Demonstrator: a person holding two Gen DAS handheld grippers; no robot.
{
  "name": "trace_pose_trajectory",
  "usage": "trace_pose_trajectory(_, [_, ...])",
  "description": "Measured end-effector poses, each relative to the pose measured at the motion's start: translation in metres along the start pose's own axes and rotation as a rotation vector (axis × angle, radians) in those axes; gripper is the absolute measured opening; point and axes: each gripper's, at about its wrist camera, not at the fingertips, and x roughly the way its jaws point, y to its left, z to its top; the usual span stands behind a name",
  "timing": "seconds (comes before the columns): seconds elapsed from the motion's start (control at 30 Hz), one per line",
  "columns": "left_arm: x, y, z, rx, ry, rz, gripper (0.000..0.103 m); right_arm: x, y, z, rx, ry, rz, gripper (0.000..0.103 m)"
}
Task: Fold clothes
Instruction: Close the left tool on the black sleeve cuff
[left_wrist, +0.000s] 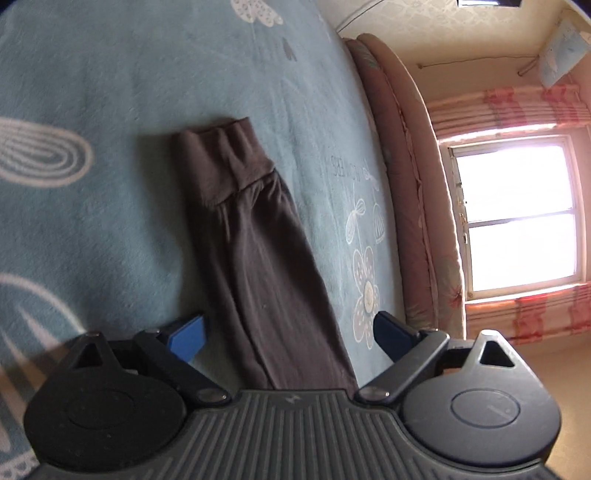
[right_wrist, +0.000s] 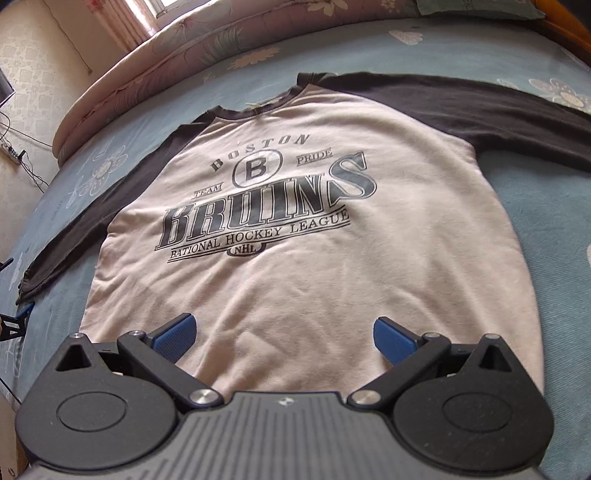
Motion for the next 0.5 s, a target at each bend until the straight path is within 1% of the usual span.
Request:
trace_pose_trajectory(0.07, [0.004,-0.006,0.003,0.025,-0.013,0.012,0.092,0.005,0.001,0.0,0.005,0.007,-0.003,0.103])
trace_pose_trajectory(0.1, [0.006,-0.009,0.005,0.037,-0.016,0.023,0.086,0.007,0.001,0.0,0.007,0.011,-0.004,0.103])
trace_pose_trajectory(0.17, [0.009,-0.013,0.01,0.05,-0.02,0.034,0.085,0.012,0.001,0.0,0.011,0.018,-0.007,0.103])
trace_pose_trajectory(0.23, [0.01,-0.017,0.015,0.055,-0.031,0.044,0.08,0.015,0.001,0.0,0.018,0.022,-0.006,0.103])
trace_pose_trajectory(0.3, [0.015,-0.022,0.018,0.083,-0.044,0.058,0.074,0.015,-0.002,0.0,0.026,0.02,0.001,0.103])
trace_pose_trajectory(0.37, [0.018,-0.027,0.021,0.09,-0.062,0.064,0.073,0.015,-0.003,0.0,0.027,0.019,0.003,0.103])
trace_pose_trajectory(0.43, [0.019,-0.027,0.025,0.087,-0.084,0.069,0.067,0.015,-0.002,-0.001,0.023,0.019,0.002,0.103])
trace_pose_trajectory(0.47, [0.019,-0.025,0.027,0.079,-0.095,0.076,0.057,0.015,-0.002,-0.001,0.022,0.018,0.002,0.103])
trace_pose_trajectory(0.5, [0.018,-0.024,0.028,0.071,-0.106,0.083,0.045,0.015,-0.003,-0.001,0.023,0.017,0.001,0.103])
